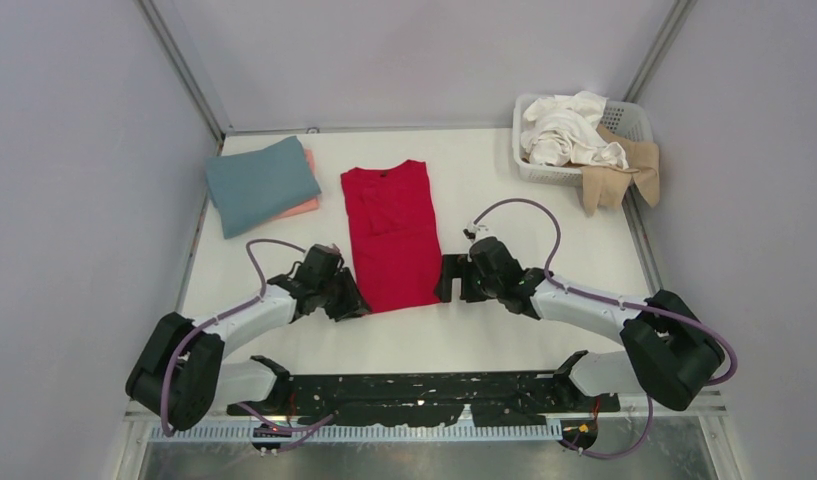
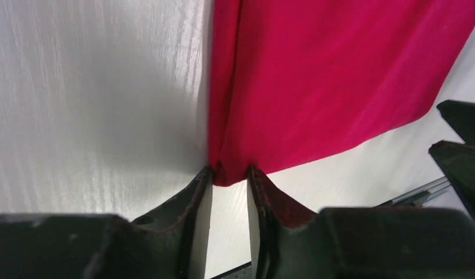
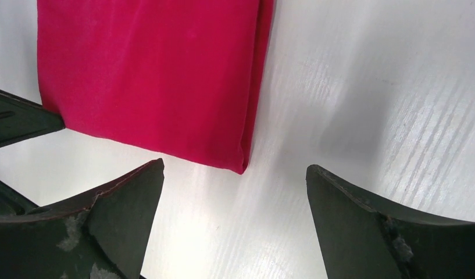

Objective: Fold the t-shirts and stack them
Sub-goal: Grab one side of the 2/3 rectangular tshirt with both arms

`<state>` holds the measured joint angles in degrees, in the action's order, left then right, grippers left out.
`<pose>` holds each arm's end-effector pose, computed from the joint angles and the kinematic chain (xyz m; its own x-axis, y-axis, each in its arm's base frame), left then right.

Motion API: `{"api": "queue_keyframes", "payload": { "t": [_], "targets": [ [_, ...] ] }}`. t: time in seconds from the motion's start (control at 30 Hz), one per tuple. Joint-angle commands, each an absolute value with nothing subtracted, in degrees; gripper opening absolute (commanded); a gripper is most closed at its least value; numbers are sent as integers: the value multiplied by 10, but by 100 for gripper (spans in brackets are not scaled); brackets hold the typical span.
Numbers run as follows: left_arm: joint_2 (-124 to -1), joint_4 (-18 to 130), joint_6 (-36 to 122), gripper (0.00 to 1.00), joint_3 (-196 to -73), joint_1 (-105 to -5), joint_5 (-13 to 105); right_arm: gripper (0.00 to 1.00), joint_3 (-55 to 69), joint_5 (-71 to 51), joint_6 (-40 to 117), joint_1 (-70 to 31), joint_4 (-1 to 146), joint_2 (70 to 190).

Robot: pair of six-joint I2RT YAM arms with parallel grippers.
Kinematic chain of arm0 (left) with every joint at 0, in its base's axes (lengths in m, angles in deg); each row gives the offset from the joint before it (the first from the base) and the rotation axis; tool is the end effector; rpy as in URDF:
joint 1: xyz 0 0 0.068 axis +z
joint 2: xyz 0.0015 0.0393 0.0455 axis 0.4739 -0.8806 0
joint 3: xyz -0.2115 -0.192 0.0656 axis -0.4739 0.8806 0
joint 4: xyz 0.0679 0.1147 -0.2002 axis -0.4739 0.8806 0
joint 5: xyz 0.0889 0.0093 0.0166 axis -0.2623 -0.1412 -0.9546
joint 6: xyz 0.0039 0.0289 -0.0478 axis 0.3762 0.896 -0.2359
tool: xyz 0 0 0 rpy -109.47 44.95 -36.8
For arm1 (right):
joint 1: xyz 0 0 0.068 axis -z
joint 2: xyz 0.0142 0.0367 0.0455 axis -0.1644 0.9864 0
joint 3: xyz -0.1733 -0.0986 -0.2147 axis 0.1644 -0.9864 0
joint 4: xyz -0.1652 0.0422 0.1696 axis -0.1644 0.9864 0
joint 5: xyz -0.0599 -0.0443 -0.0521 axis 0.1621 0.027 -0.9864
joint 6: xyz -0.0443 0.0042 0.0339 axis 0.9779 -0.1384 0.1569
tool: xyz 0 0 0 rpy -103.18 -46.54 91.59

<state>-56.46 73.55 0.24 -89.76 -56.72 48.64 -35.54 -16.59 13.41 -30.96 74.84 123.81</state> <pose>0.1607 -0.0954 0.1817 -0.8876 -0.4215 -0.1856 -0.2716 0.8046 -0.5281 0.1760 0.1505 0.2055 -0.8021 0.0152 -0.5970 -0.2698 0.8826 0.3851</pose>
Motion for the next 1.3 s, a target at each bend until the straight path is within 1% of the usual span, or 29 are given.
{"api": "queue_keyframes", "payload": {
  "t": [0.0,0.03,0.07,0.1,0.13,0.2,0.23,0.3,0.33,0.37,0.4,0.47,0.5,0.53,0.57,0.6,0.67,0.8,0.9,1.0,1.07,1.17,1.27],
  "targets": [
    [-585,714,-4,24,-902,-581,482,98,-362,-138,112,-310,702,1228],
    [-587,715,-7,18,-900,-582,475,99,-364,-134,112,-310,697,1231],
    [-590,721,-10,10,-900,-583,466,100,-363,-127,112,-310,689,1233],
    [-592,728,-10,2,-903,-583,459,98,-361,-124,112,-310,687,1241],
    [-594,736,-10,0,-906,-583,453,96,-361,-116,110,-310,680,1245],
    [-596,739,-8,0,-908,-583,446,90,-362,-112,105,-309,666,1257],
    [-597,739,-9,0,-908,-583,445,84,-365,-114,102,-309,662,1265],
    [-596,737,-7,0,-909,-583,446,78,-366,-113,99,-310,653,1279],
    [-595,736,-7,0,-909,-583,446,76,-366,-108,97,-310,652,1288],
    [-594,736,-7,0,-908,-583,446,70,-367,-107,96,-312,651,1292],
    [-592,733,-6,0,-906,-583,445,67,-369,-107,94,-312,650,1301],
    [-589,731,-6,0,-904,-583,445,52,-374,-104,90,-314,645,1312],
    [-588,731,-6,0,-903,-583,445,47,-376,-101,88,-316,638,1314],
    [-586,731,-6,0,-902,-582,445,35,-379,-93,85,-317,634,1316],
    [-584,730,-5,0,-901,-583,445,29,-381,-89,84,-319,627,1315],
    [-580,729,-4,0,-900,-584,444,19,-383,-83,84,-323,624,1311],
    [-564,729,-1,0,-895,-590,445,7,-386,-76,83,-328,622,1298],
    [-499,759,8,0,-882,-634,433,6,-393,-35,92,-337,665,1250],
    [-428,804,14,0,-859,-673,436,6,-408,14,97,-347,735,1179],
    [-341,902,16,0,-856,-705,420,6,-421,41,97,-363,799,1105],
    [-275,952,23,0,-860,-715,440,6,-417,64,102,-372,877,1050],
    [-162,974,19,0,-866,-728,484,6,-394,95,100,-382,935,963],
    [-98,981,30,0,-880,-736,468,6,-380,107,101,-384,963,912]
  ]
}}
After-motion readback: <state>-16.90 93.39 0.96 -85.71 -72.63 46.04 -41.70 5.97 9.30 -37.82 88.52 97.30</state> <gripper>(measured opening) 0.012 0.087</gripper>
